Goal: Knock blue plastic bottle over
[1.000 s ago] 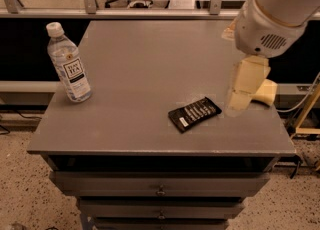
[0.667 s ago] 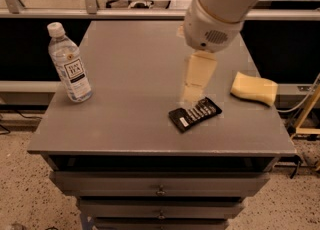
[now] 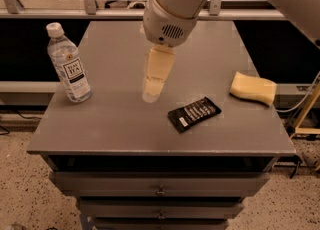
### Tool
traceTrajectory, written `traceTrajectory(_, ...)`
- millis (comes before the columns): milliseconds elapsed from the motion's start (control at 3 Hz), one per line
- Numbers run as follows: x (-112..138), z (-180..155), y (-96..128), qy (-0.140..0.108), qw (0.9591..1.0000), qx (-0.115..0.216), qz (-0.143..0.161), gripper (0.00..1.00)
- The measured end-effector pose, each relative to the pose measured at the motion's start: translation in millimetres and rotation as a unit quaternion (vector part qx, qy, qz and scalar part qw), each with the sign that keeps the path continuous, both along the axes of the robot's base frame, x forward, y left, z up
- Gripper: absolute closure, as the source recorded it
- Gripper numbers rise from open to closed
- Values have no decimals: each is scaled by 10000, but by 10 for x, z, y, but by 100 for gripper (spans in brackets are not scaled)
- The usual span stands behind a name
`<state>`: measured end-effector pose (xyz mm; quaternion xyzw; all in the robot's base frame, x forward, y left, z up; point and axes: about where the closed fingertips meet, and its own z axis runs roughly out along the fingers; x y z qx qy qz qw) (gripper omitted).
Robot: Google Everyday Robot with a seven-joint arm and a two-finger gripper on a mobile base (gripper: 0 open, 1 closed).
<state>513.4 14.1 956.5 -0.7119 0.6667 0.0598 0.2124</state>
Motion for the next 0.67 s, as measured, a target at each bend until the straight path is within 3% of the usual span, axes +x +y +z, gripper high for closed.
traceTrajectory(333, 144, 32, 60, -130, 9991, 413, -1, 0)
traceTrajectory(667, 523, 126, 271, -406, 9893, 1398, -13, 0)
